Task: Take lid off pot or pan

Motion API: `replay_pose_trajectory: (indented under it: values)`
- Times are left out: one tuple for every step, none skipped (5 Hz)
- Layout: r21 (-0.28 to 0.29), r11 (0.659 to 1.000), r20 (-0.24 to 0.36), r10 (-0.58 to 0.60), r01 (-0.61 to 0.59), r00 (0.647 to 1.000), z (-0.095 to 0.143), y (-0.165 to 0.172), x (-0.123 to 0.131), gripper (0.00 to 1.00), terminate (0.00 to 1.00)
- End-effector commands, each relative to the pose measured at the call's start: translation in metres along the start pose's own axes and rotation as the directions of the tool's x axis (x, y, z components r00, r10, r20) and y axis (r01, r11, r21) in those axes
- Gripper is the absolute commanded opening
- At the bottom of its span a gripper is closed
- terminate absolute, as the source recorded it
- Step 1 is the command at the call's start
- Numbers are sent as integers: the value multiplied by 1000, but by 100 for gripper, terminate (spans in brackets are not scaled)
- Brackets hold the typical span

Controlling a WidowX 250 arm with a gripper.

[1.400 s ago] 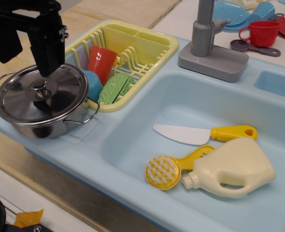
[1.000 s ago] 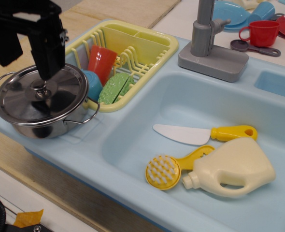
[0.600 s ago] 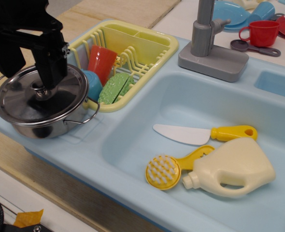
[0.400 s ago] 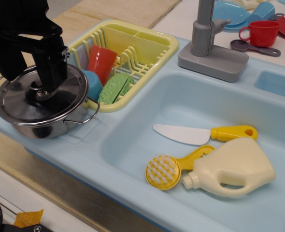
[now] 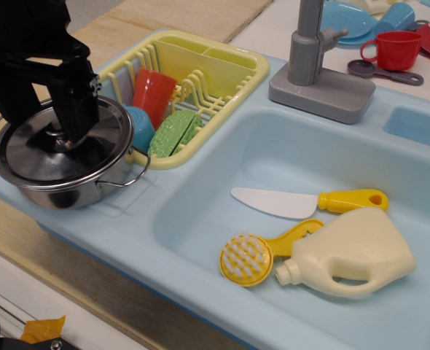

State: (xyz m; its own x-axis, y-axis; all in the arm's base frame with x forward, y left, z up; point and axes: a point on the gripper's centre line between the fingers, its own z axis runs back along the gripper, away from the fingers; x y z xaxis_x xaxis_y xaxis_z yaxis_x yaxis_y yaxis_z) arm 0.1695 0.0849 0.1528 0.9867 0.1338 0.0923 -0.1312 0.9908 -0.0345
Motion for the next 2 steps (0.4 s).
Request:
replay_pose_trajectory:
  values:
    - [-6,1000,5,11,-11,1000,-2,3,-1,0,0]
    - [-10,1000,-11,3,-3,1000,-5,0,1,0,0]
